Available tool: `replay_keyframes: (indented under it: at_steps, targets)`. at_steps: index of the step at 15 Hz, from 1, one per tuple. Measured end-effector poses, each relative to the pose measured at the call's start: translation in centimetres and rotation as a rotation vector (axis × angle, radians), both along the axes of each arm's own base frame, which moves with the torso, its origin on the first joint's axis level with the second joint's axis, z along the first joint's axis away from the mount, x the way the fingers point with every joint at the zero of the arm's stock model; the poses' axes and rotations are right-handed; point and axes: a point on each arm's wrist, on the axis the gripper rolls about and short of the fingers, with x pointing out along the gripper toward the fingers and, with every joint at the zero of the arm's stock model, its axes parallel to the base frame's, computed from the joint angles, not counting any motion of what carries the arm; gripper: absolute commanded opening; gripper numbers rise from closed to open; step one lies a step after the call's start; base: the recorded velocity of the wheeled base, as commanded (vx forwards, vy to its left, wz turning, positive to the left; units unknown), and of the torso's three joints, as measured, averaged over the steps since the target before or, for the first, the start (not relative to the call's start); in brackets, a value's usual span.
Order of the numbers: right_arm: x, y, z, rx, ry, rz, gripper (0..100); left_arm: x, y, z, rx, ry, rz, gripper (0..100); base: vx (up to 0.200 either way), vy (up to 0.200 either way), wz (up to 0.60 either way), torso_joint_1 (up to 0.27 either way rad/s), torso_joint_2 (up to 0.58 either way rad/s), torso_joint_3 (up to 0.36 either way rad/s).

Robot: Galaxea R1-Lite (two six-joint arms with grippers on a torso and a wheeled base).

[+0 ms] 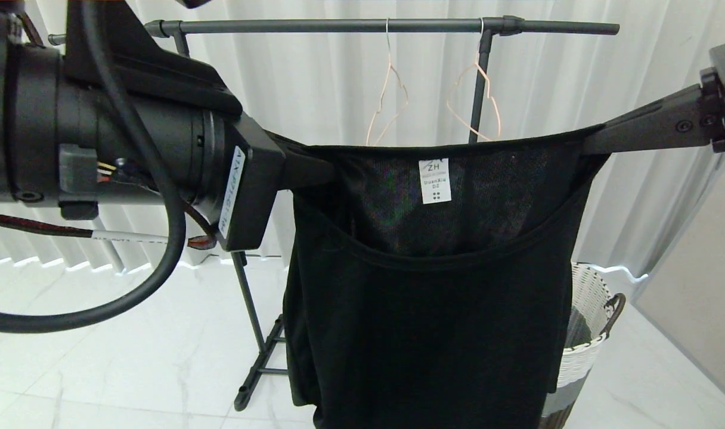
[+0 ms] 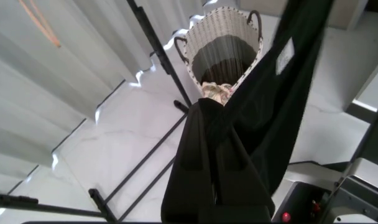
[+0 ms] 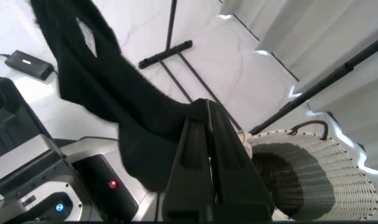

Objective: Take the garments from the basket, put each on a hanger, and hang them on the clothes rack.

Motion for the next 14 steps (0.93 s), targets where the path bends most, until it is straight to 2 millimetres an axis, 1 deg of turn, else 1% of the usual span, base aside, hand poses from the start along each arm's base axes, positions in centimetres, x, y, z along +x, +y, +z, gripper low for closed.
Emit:
replay_keyframes:
  at_steps: [1,2,6,8,9,10,12,13,14]
  targets:
    - [-0.1,-0.1,0.0,0.002,-0.002,0.0,0,0.1,-0.1,-0.1,0.002,0.002,0.0,0,0.0,0.0,0.0,0.0,0.0,0.0]
    - [-0.1,-0.1,0.1,0.003,-0.003,0.0,100,0.1,-0.1,-0.1,0.002,0.003,0.0,0,0.0,0.0,0.0,0.0,0.0,0.0]
    - [-0.4,-0.4,-0.2,-0.01,0.011,-0.001,100,0.3,-0.2,-0.2,0.005,0.006,0.001,0,0.0,0.0,0.0,0.0,0.0,0.0]
    - [-0.8,-0.9,-0.4,-0.026,0.04,-0.011,100,0.3,-0.2,-0.3,0.012,0.008,0.011,0,0.0,0.0,0.0,0.0,0.0,0.0]
    - [-0.8,-1.2,-0.5,-0.016,0.055,-0.044,100,0.4,-0.2,-0.5,0.021,0.008,0.034,0,0.0,0.0,0.0,0.0,0.0,0.0]
    - [-0.5,-1.8,-0.5,-0.008,0.067,-0.121,100,0.5,0.1,-0.9,0.039,0.013,0.065,0,0.0,0.0,0.0,0.0,0.0,0.0]
    - [0.5,-3.0,-1.2,-0.031,0.072,-0.356,100,0.7,1.2,-1.8,0.072,0.025,0.14,0,0.0,0.0,0.0,0.0,0.0,0.0]
    - [1.1,-3.7,-1.9,-0.048,0.084,-0.495,100,0.8,2.4,-2.5,0.086,0.045,0.201,0,0.0,0.0,0.0,0.0,0.0,0.0]
    - [1.4,-4.1,-2.8,-0.052,0.116,-0.594,100,1.0,3.8,-3.2,0.082,0.073,0.284,0,0.0,0.0,0.0,0.0,0.0,0.0]
